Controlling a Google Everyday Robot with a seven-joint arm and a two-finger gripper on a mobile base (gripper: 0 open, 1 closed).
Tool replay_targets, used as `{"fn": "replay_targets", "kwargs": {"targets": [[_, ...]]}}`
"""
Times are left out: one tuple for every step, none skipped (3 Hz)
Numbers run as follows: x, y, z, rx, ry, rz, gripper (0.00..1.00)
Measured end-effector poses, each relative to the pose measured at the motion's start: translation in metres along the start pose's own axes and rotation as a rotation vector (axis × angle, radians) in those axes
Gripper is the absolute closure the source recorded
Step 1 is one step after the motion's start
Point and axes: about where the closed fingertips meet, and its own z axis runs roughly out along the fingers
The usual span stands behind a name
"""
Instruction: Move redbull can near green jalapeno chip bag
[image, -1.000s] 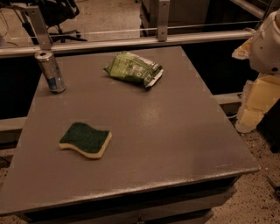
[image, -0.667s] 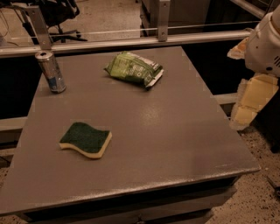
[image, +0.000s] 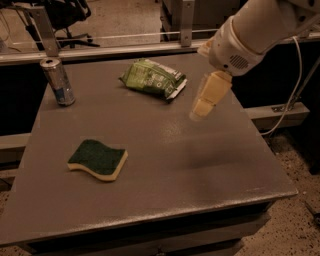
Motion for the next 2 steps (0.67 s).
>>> {"fn": "replay_targets", "kwargs": {"targets": [[-0.0691, -0.0184, 0.0399, -0.011, -0.175, 0.009, 0.0], [-0.0692, -0.0184, 0.0399, -0.011, -0.175, 0.009, 0.0]]}}
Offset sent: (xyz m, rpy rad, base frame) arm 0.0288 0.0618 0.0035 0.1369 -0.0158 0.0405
